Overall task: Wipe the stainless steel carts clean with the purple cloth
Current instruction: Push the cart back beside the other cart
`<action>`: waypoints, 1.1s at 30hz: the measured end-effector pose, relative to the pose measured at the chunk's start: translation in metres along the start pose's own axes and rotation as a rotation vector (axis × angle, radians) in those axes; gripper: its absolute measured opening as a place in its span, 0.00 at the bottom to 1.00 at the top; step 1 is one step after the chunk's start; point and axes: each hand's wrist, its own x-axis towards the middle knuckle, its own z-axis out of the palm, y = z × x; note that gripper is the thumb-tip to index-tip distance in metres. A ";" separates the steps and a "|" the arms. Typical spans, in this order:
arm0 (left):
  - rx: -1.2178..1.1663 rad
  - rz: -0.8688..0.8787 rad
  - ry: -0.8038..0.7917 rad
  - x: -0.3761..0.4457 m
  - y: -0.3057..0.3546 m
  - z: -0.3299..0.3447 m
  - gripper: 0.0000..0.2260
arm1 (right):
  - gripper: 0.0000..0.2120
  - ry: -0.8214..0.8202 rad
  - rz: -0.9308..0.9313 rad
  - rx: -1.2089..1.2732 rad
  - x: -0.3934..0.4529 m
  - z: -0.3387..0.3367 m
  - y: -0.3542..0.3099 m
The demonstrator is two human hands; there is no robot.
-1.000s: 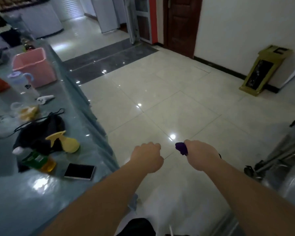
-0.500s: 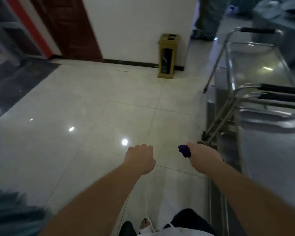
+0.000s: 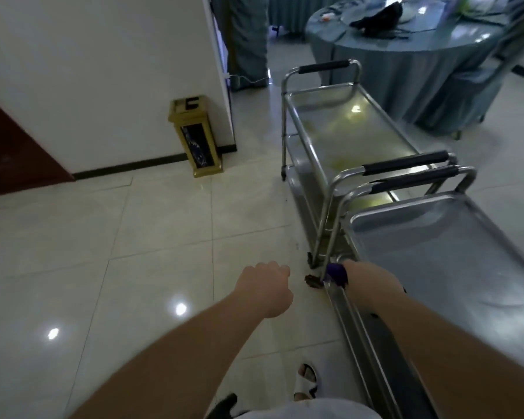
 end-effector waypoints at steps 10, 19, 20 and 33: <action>0.127 0.245 -0.054 0.143 0.012 -0.062 0.20 | 0.07 0.112 0.222 0.246 0.055 -0.029 0.037; 0.326 0.666 -0.138 0.268 0.003 -0.087 0.19 | 0.07 0.078 0.646 0.414 0.099 -0.016 0.030; 0.345 0.706 -0.152 0.280 0.000 -0.087 0.18 | 0.07 0.083 0.704 0.441 0.098 -0.013 0.024; 0.604 0.889 -0.326 0.330 -0.004 -0.017 0.20 | 0.11 0.038 1.049 0.765 0.075 0.094 -0.076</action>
